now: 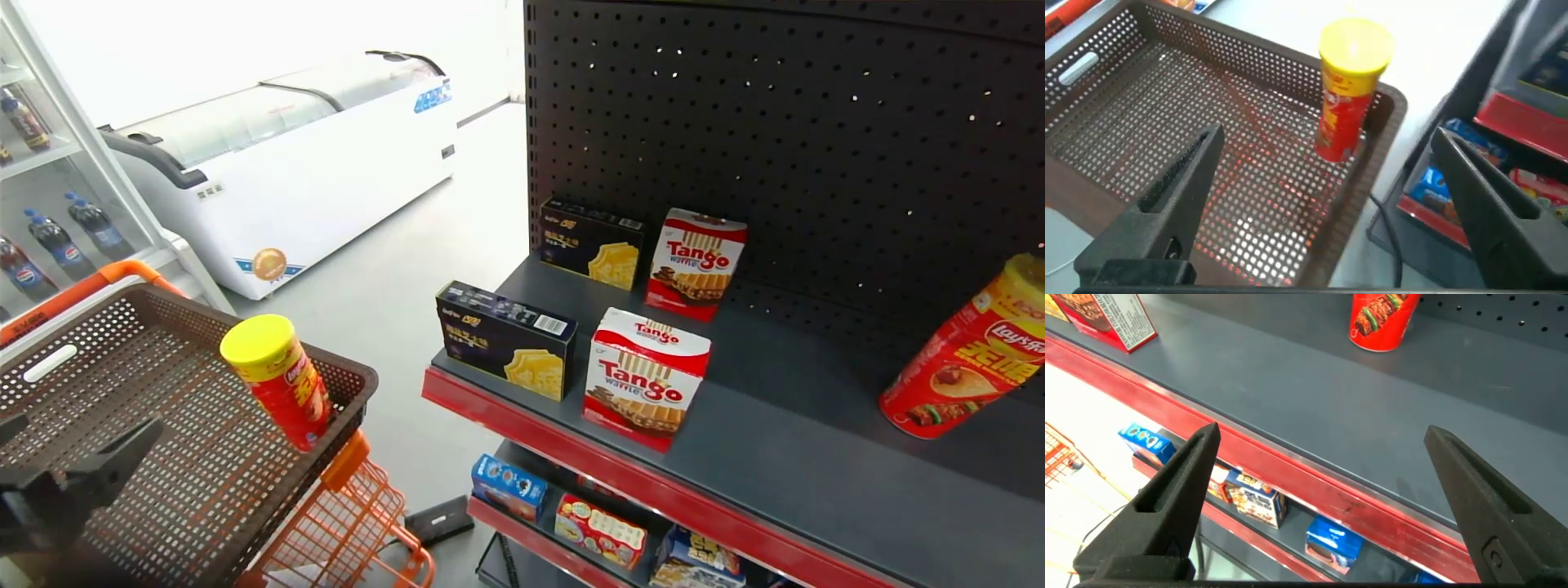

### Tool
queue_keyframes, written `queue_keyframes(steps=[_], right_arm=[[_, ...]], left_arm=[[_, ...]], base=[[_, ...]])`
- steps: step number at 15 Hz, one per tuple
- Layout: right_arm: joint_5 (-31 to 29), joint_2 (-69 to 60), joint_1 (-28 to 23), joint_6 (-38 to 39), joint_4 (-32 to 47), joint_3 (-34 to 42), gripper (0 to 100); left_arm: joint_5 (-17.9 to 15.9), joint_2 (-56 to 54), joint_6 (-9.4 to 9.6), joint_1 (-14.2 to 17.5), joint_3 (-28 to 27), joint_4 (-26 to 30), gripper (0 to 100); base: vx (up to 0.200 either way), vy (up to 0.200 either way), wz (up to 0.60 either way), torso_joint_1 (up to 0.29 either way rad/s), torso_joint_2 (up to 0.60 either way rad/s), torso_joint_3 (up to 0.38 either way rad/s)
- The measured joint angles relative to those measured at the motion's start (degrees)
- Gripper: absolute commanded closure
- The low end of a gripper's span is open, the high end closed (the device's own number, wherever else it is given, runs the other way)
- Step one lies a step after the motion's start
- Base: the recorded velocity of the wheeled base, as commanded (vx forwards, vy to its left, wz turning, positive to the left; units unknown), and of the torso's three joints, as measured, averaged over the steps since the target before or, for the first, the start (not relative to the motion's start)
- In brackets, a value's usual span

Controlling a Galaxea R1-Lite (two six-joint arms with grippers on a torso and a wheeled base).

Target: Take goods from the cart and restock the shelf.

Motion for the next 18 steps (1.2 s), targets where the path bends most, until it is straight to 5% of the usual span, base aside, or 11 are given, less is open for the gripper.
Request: queue_keyframes(steps=[5,7,10,18], right_arm=[[0.0,-0.02,0.0,0.0,0.0,0.0,0],[0.0,-0.02,0.0,-0.02,0.0,0.0,0],[0.01,0.0,0.0,-0.02,0.0,0.0,0],[0.0,0.0,0.0,-0.02,0.0,0.0,0]], left_arm=[[-0.11,22.53,2.91,3.79,-1.87,-15.87,0],[-0.11,29.15,2.83,1.56,-1.24,-25.54,0],[-0.11,36.89,2.5,-2.95,-0.55,-32.99,0],[-0.13,54.89,2.5,-3.54,-0.96,-51.21,0]], base=[[0.0,0.0,0.0,0.0,0.0,0.0],[0.0,0.0,0.0,0.0,0.0,0.0],[0.0,0.0,0.0,0.0,0.0,0.0],[0.0,0.0,0.0,0.0,0.0,0.0]])
